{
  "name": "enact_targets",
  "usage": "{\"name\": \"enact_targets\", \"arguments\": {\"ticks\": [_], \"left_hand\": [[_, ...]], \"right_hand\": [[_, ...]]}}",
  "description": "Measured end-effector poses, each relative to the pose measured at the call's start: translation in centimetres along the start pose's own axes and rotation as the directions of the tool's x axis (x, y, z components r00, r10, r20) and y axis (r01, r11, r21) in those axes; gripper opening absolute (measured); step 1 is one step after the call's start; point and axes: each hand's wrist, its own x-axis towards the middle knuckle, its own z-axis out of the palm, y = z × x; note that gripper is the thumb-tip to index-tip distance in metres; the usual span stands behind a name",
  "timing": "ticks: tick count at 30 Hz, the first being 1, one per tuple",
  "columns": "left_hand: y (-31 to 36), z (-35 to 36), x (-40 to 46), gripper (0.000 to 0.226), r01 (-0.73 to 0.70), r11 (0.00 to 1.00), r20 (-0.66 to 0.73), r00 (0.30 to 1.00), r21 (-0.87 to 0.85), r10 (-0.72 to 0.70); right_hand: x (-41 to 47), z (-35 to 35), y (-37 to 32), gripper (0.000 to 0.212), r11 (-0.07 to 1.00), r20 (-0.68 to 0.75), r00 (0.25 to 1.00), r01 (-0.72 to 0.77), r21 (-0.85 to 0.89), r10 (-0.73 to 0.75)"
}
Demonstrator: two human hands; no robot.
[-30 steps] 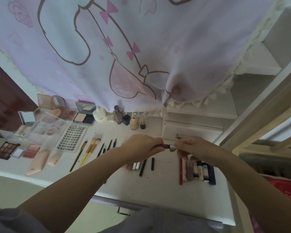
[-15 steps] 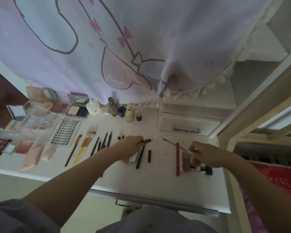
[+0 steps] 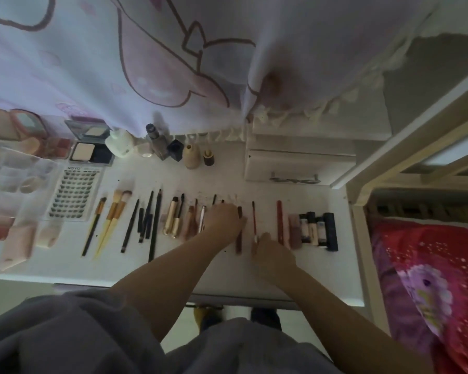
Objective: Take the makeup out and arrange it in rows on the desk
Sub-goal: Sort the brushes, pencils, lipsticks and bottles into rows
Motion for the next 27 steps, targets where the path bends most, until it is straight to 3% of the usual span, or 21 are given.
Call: {"name": "enact_targets", "arguments": {"ticks": [8,15,19,21,23,27], "left_hand": [[-1.9,-1.0,0.2,0.033,-0.017,0.988,-0.034,0.999,0.155,0.023],[-2.0,-1.7,-0.2,0.036,-0.060,0.990,-0.047,0.997,0.130,0.066],[0.0,-1.7,-0.1,0.038,-0.167,0.984,-0.144,0.974,0.058,0.174],[2.2,-1.0,-0.4,0.035,-0.232,0.973,-0.161,0.960,0.003,0.230],[4.4,0.4,-0.7,0.031,-0.263,0.962,-0.126,0.959,-0.067,0.253],[6.7,2.5,-0.7,0.029,-0.173,0.978,0.004,0.985,-0.120,0.175]], "right_hand": [[1.9,2.1,-3.7,0.019,0.999,-0.047,0.999,-0.014,0.035,0.016],[2.2,1.2,-3.7,0.029,0.998,-0.027,1.000,0.014,-0.061,-0.015],[2.5,-3.4,0.0,0.031,0.973,-0.271,0.957,0.046,-0.226,-0.108],[3.5,-6.0,2.0,0.032,0.978,-0.343,0.934,0.028,-0.206,-0.099],[4.9,-7.5,3.0,0.034,0.977,-0.353,0.931,0.017,-0.211,-0.092],[7.1,-7.7,2.9,0.029,0.959,-0.316,0.938,0.049,-0.281,-0.140]]}}
